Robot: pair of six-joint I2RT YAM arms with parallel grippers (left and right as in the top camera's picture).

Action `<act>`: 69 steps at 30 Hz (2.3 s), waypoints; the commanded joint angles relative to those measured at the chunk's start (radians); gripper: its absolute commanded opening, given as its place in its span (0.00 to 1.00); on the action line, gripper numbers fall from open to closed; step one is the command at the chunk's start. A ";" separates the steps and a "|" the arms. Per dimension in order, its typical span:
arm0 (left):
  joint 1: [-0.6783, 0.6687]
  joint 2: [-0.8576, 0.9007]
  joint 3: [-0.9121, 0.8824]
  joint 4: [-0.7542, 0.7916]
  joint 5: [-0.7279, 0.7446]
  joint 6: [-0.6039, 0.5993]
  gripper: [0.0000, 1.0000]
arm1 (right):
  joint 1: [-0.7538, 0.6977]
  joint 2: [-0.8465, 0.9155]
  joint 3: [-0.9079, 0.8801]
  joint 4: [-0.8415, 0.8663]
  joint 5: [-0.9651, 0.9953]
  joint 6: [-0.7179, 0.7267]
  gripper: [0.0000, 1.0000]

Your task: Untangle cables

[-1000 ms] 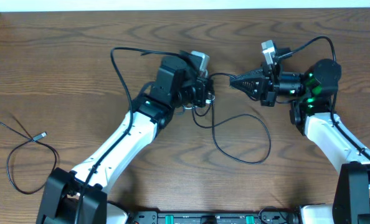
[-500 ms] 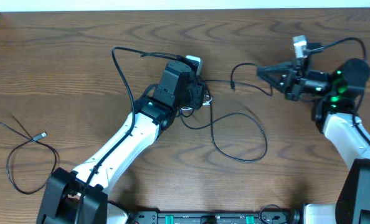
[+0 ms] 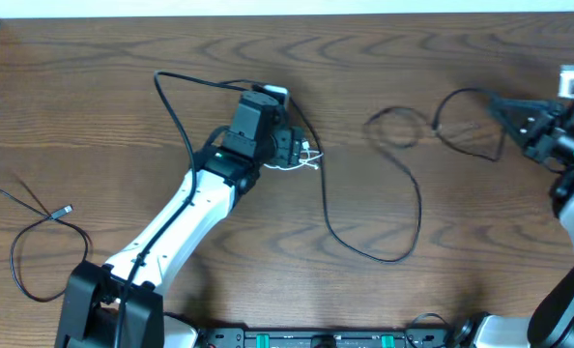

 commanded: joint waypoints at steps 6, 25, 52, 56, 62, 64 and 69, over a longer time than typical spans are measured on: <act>0.047 -0.003 0.007 -0.013 -0.013 0.006 0.84 | -0.131 -0.013 0.011 -0.001 -0.011 0.035 0.03; 0.047 -0.003 0.007 -0.012 -0.005 0.005 0.84 | 0.200 -0.013 -0.148 -0.087 0.002 -0.039 0.99; 0.047 -0.003 0.007 -0.012 -0.064 0.003 0.84 | 1.150 -0.012 -0.266 -0.597 1.204 -0.277 0.86; 0.047 -0.003 0.007 -0.012 -0.093 0.003 0.84 | 1.207 -0.012 -0.174 -0.749 1.355 -0.331 0.92; 0.047 -0.003 0.007 -0.012 -0.111 0.003 0.84 | 1.300 -0.012 -0.037 -0.998 1.617 -0.331 0.84; 0.047 -0.003 0.007 -0.012 -0.111 0.003 0.84 | 1.318 -0.012 -0.024 -1.029 1.663 -0.326 0.81; 0.047 -0.003 0.007 -0.013 -0.111 0.003 0.84 | 1.324 -0.010 -0.024 -1.063 1.726 -0.300 0.79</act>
